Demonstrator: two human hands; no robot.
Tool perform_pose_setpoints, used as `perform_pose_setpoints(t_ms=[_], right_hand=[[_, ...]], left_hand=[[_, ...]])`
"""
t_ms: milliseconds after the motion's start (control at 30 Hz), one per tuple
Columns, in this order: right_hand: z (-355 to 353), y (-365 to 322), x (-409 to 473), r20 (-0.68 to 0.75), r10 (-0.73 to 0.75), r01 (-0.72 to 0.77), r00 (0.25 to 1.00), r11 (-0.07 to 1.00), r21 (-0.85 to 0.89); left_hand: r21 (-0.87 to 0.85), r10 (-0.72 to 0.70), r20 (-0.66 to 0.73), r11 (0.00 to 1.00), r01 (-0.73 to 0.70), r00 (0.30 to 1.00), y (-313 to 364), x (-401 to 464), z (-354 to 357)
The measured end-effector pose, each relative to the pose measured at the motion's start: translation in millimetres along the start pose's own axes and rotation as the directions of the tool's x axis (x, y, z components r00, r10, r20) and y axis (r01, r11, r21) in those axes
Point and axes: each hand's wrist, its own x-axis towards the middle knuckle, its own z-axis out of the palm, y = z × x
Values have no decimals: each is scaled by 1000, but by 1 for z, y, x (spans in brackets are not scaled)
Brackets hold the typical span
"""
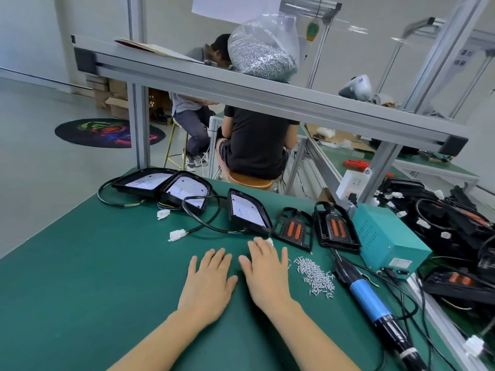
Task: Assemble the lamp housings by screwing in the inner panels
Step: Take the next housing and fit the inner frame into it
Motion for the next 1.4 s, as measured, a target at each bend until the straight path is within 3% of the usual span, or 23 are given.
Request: perform_pose_setpoints(t_ms=[67,133,233,300,500,667,800,933,1067,1200,1300,1400], right_hand=[[-5,-2,11,-82,-4,4,997,1000,7],[-10,-5,24,-130,-5,5,992,1000,-2],[-15,-12,45,-133,0,-1,991,1000,-10],[-17,-18,57,-128,4,-3,992,1000,5],[-17,-23,75,-91,15,-17,996,1000,-25],[-21,-21,70,-175,13,-28,985,996,-82],[-15,-14,45,-234,-90,79,968,995,-53],[-10,1,9,-368,-262,287,892,958,12],[-10,12,-10,-400,-439,481,804,876,5],[-19,15,-15,-286,-664,694,691,720,5],[-34,21,-11,-303,-607,662,735,739,126],[-45,39,5,-353,-297,372,887,913,167]], left_hand=[[-32,4,-16,999,-5,1000,0,-1,-1],[-218,-17,-81,976,-1,997,-2,0,-3],[-694,-250,-186,718,53,950,-8,1,-12],[-824,-346,-161,562,66,924,-11,0,-16],[-940,-396,30,300,160,918,-15,11,-26],[-980,-310,179,28,197,934,-20,31,-37],[-945,-234,271,-248,213,934,-21,43,-44],[-842,-161,352,-485,237,922,-25,48,-45],[-778,-46,360,-567,272,932,-26,47,-45],[-783,-121,423,-547,295,898,-25,45,-43],[-776,-168,446,-562,286,879,-30,42,-38],[-773,-188,443,-575,268,877,-34,39,-35]])
